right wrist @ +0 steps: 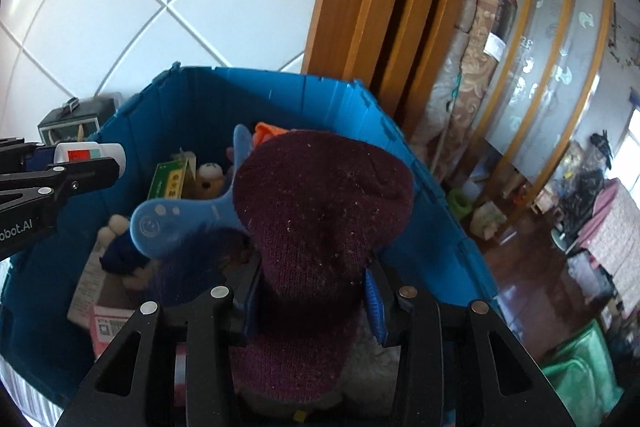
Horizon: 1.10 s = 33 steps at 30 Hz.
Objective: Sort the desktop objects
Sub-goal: 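Carry the bottle with the left tool while the right tool carries the maroon hat to the crate, then drop the bottle and maroon hat into the crate and withdraw both tools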
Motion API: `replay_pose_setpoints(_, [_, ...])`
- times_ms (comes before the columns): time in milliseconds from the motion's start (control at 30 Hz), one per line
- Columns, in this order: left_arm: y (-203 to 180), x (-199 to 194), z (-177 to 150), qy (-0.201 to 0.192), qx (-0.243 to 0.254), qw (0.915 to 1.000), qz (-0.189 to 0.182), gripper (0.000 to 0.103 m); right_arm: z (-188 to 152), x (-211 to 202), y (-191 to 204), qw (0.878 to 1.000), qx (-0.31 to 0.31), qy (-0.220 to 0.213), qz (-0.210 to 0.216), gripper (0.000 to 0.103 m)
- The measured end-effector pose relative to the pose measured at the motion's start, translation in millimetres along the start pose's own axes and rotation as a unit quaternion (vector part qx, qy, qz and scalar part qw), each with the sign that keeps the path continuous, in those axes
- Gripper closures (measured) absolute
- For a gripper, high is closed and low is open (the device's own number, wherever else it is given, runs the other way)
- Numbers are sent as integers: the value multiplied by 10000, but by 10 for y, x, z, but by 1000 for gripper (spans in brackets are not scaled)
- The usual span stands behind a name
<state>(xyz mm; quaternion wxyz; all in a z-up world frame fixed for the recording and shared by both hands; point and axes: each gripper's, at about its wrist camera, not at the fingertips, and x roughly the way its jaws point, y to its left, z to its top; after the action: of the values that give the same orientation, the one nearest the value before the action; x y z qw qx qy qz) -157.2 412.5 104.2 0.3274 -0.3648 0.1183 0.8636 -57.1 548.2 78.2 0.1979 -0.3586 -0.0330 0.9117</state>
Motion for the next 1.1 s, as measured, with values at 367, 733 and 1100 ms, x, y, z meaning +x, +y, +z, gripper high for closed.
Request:
replay_pose_setpoints(367, [-103,53,-175,111,65,9997,194,37,-252,155,-54,9995,48,244,190,15])
replay_pose_setpoints(733, [73,-342,-389,-540,-225,9976,358,30,-390,-181,-396,9948,672,-260,719,0])
replay_pose_setpoints(1100, [526,-700,-679,-1013,-579,9911,638,22,-324,-434,-161,9947,626,-662,472,0])
